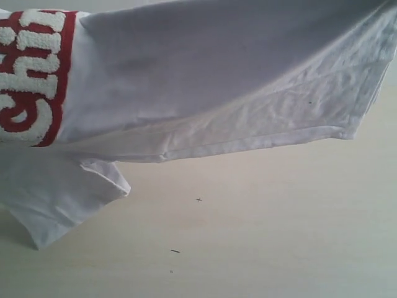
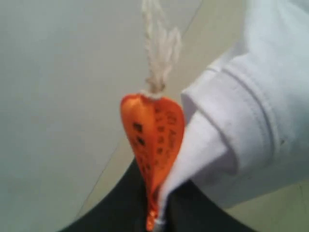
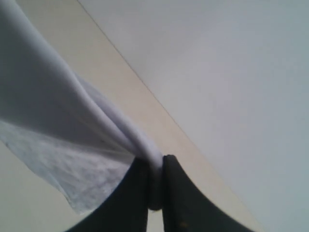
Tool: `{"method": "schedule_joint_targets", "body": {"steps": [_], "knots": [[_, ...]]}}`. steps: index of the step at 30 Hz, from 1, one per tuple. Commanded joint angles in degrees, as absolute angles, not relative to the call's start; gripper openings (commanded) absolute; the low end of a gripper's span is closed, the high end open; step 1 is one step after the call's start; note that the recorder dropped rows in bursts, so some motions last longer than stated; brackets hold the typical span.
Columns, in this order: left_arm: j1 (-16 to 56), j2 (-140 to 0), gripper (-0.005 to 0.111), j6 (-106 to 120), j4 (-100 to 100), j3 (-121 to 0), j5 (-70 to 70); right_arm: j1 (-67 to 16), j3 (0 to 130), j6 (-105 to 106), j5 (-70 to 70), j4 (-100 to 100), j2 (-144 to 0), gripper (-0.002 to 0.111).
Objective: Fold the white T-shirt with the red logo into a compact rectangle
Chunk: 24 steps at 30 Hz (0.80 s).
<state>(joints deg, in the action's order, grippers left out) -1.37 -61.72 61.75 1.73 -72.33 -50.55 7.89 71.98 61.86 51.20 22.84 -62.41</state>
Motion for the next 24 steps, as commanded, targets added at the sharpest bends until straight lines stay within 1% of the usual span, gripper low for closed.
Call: {"method": "schedule_joint_targets", "body": {"steps": [1, 10, 16, 18, 20, 24], "knots": [[-1.59, -58.56, 0.000, 57.80, 4.87, -72.63, -51.53, 8.01, 72.35, 60.72, 50.46, 27.01, -59.84, 0.000], [-1.59, -53.76, 0.000, 54.83, 4.75, -72.63, -58.45, 7.89, 72.35, 55.23, 54.58, 28.84, -55.99, 0.000], [-1.59, -51.91, 0.000, 54.71, 3.49, -69.48, -60.20, 3.40, 72.35, 52.42, 60.30, 27.69, -55.16, 0.000], [-1.59, -52.18, 0.000, 54.37, 3.22, -66.95, -60.30, 2.22, 72.35, 47.42, 61.82, 24.60, -56.18, 0.000], [-1.59, -52.97, 0.000, 53.72, 3.22, -64.43, -60.57, 1.73, 72.35, 38.15, 63.10, 19.54, -58.48, 0.000], [-1.59, -55.99, 0.000, 54.41, 3.22, -59.75, -60.06, 1.63, 72.35, 24.68, 69.96, 11.14, -66.77, 0.000]]}}
